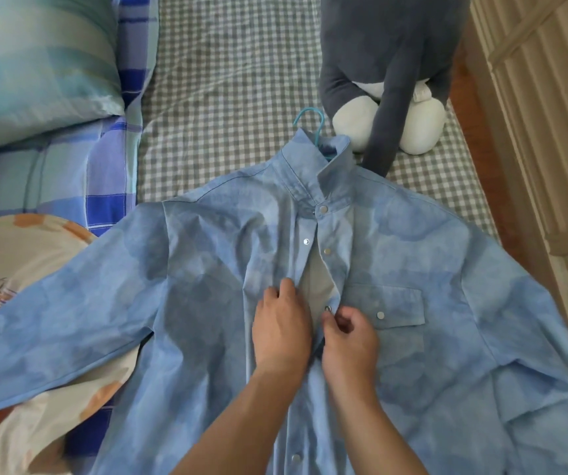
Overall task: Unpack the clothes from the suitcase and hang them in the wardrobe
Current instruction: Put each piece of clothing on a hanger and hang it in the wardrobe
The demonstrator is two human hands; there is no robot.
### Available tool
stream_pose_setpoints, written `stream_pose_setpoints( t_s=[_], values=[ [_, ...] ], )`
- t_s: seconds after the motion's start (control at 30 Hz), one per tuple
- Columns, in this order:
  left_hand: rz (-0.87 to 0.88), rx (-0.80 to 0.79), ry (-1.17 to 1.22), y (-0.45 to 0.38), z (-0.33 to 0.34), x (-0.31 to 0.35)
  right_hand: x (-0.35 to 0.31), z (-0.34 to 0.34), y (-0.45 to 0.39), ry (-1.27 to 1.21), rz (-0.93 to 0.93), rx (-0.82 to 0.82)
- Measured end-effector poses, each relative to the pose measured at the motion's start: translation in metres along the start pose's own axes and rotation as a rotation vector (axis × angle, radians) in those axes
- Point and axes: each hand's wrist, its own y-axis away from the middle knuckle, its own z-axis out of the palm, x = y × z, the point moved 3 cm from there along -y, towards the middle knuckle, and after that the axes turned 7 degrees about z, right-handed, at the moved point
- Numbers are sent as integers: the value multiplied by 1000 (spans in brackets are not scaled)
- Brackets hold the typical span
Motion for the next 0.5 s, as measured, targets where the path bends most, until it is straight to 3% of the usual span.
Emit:
stream_pose_setpoints(
  t_s=[0.07, 0.23, 0.4, 0.5],
  values=[
    [7, -47, 17, 7, -11, 0, -4, 5, 6, -23, -9, -1],
    [-148, -45, 492, 4, -16, -6, -6, 7, 12, -62, -33, -32],
    [-265, -32, 747, 14, -22, -7, -5, 1, 10, -81, -65, -69],
    [-370, -106, 887, 16, -19, -9, -5, 4, 10, -84, -48, -80]
  ],
)
